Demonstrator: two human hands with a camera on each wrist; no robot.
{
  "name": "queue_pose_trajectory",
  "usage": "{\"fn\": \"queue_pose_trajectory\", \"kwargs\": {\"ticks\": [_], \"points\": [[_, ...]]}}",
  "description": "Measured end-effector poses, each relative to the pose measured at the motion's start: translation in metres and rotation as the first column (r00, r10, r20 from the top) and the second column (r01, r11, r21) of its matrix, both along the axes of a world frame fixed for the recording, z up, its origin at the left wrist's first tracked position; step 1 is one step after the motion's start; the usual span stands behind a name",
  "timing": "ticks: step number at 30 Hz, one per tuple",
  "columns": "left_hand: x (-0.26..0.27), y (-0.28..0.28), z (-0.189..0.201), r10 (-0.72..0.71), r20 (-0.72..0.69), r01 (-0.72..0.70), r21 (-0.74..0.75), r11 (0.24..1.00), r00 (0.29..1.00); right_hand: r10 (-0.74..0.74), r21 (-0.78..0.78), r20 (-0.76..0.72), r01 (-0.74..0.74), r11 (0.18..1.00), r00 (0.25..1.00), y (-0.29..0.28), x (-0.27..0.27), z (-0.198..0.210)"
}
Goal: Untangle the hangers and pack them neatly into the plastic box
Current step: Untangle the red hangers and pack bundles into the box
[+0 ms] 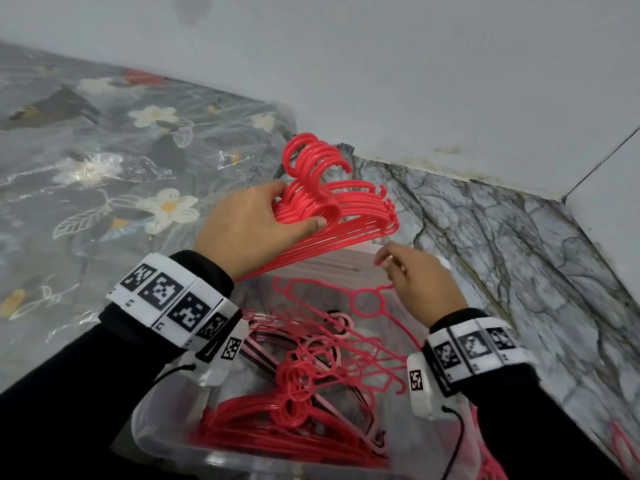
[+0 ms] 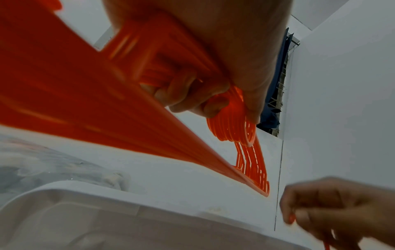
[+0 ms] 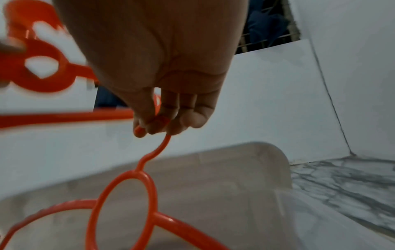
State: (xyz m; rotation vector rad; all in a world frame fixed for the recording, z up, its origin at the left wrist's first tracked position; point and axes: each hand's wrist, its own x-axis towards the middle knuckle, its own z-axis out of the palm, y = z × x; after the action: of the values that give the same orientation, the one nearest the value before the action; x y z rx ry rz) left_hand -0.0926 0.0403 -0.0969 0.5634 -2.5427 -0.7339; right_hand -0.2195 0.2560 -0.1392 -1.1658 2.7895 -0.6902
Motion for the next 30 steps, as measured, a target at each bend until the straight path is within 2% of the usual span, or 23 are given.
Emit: {"fn": "queue_pose_trajectory", "kwargs": {"ticks": [2,5,10,15,18,21,24,27,30], "points": [[0.000,0.000,0.000,0.007,-0.005,-0.007,-0.011,1.000,1.000,0.031,-0.122,0.024,-0.028,0.992,0.999,0.003,-0.001,0.017],[0.001,-0.001,0.000,0.002,-0.022,-0.002,-0.006,1.000,1.000,0.048,-0.225,0.060,-0.034,0.974,0.997,0.008,-0.002,0.032],[0.001,0.000,0.002,0.020,-0.023,-0.020,-0.026,0.999,1.000,0.005,-0.227,0.102,0.019,0.974,0.995,0.013,-0.005,0.032],[0.001,0.004,0.004,0.068,-0.074,-0.069,-0.013,0.998,0.995,-0.067,-0.051,0.165,0.076,0.996,0.984,0.014,-0.008,0.014],[0.000,0.004,0.004,0.077,-0.101,-0.077,-0.002,0.997,0.992,-0.087,0.122,0.271,0.056,0.991,0.959,0.009,0.000,-0.003],[0.000,0.004,0.005,0.062,-0.099,-0.063,0.001,0.998,0.993,-0.075,0.356,0.319,-0.046,0.933,0.945,0.001,0.018,-0.023],[0.001,0.005,0.003,0.057,-0.086,-0.058,-0.006,0.998,0.995,-0.038,0.511,0.261,-0.105,0.853,0.965,-0.004,0.031,-0.040],[0.002,0.005,0.002,0.059,-0.083,-0.059,-0.007,0.998,0.995,-0.038,0.544,0.191,-0.074,0.836,0.981,-0.003,0.028,-0.042],[0.002,0.005,0.004,0.068,-0.094,-0.069,-0.013,0.998,0.993,-0.066,0.461,0.157,-0.014,0.887,0.985,0.001,0.014,-0.029]]}}
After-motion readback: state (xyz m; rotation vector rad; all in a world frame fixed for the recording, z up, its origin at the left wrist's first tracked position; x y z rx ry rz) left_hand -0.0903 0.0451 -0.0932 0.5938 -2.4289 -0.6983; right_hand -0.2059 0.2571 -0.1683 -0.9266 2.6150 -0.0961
